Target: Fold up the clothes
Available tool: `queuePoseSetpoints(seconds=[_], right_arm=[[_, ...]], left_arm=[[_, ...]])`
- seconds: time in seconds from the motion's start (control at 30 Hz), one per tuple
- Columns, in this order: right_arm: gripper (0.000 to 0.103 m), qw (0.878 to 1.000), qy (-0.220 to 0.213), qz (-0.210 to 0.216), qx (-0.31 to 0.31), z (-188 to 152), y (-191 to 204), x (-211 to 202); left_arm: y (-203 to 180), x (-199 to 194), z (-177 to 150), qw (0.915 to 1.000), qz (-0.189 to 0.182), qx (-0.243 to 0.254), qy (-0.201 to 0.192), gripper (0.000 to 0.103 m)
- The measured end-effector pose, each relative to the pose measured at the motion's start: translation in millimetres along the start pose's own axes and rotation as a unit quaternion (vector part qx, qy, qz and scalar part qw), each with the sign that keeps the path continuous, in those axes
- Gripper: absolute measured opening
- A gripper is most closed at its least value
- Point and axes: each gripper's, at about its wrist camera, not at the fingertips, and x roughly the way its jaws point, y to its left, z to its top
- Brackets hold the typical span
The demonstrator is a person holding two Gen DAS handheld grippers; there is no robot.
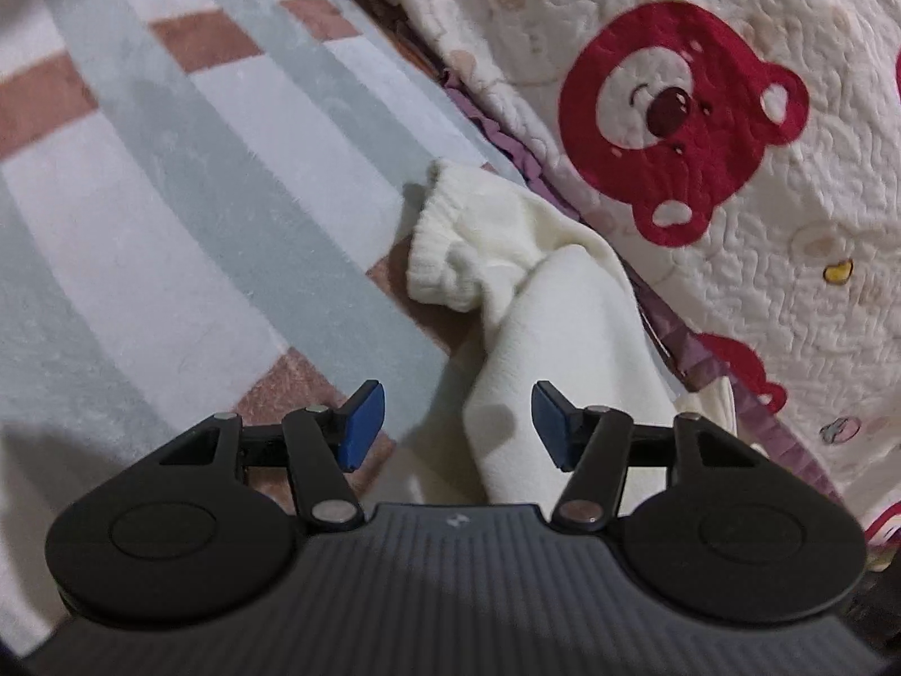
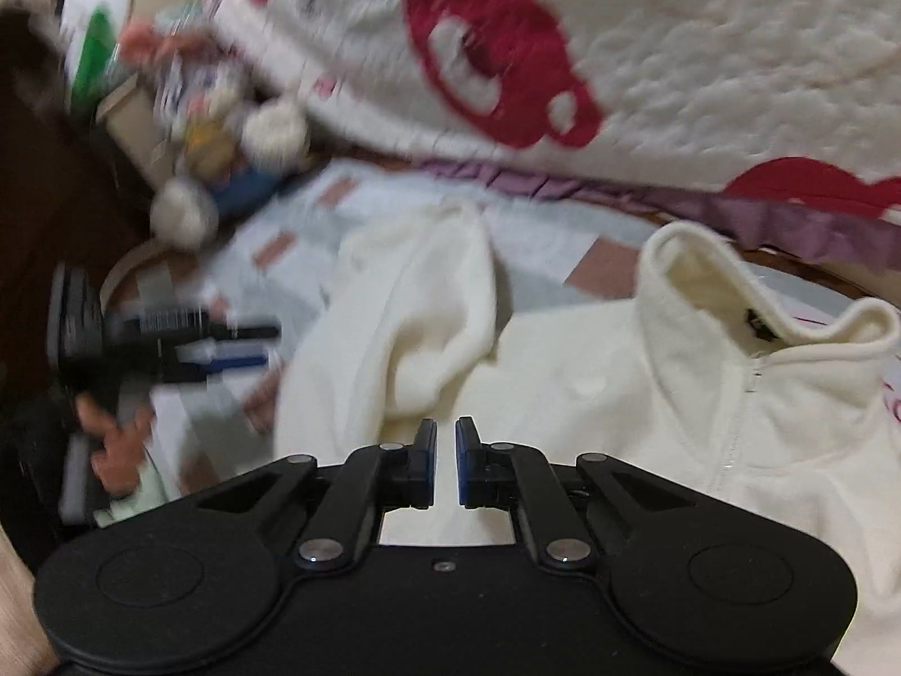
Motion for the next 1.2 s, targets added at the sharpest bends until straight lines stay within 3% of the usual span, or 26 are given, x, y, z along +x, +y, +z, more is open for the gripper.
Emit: queuePoseSetpoints(seconds=[0.1,0.17,0.3,0.47,0.53,0.63,0.7,0.73,0.8,0.87,0.97,1.07,1.13,1.2], right_arm=[[0.017,1.000,0.015,0.002,-0.008,-8.2,2.4,28.3],[0.027,1.000,0.021,0.003,-0.008,-8.5,2.7,44.4],[0.030,1.000,0.017,0.008,0.010,8.5,-1.4,67.1],[0.057,0.999,0.011,0.013,0.037,29.7,-7.8,97.0],[0.059,0.998,0.010,0.022,0.062,35.7,-12.4,113.1],[0.059,0.994,0.017,0.052,0.098,38.5,-16.3,138.6],[0.025,0.992,0.014,0.075,0.103,39.3,-13.2,149.9],[0.015,0.993,-0.003,0.083,0.078,39.4,-2.7,145.5],[0.015,0.992,-0.048,0.113,0.002,39.5,26.9,124.0],[0.015,0.986,-0.064,0.142,-0.057,37.4,58.9,100.9],[0.015,0.975,-0.034,0.158,-0.155,12.1,95.4,83.3],[0.015,0.952,0.002,0.170,-0.253,-15.4,130.9,67.3],[0.015,0.950,0.019,0.167,-0.263,-39.1,129.4,61.9],[0.015,0.961,0.000,0.147,-0.234,-55.2,113.1,48.8]], left_arm=[[12.2,2.1,-6.8,0.9995,-0.020,-0.024,-0.003,0.056],[12.1,1.7,-9.7,0.9995,-0.025,-0.017,-0.007,0.056],[5.8,-1.9,-11.3,0.9994,-0.032,0.009,-0.013,0.056],[0.5,-5.4,-13.7,0.9990,-0.035,0.026,-0.011,0.056],[2.3,-7.8,-15.5,0.9989,-0.035,0.030,-0.008,0.056],[7.7,-14.2,-16.6,0.9992,-0.024,0.031,-0.011,0.056],[11.7,-20.8,-15.1,0.9993,-0.021,0.027,-0.017,0.056],[13.4,-25.2,-13.9,0.9993,-0.022,0.023,-0.021,0.056],[14.5,-34.4,-10.4,0.9991,-0.026,0.018,-0.030,0.056],[14.3,-45.9,-5.2,0.9984,-0.037,0.012,-0.040,0.056],[13.4,-60.2,1.6,0.9971,-0.053,0.006,-0.054,0.058],[13.1,-68.1,5.0,0.9968,-0.054,0.005,-0.059,0.058],[12.5,-69.5,5.1,0.9971,-0.046,0.008,-0.060,0.058],[7.8,-70.3,4.2,0.9970,-0.020,0.033,-0.067,0.058]])
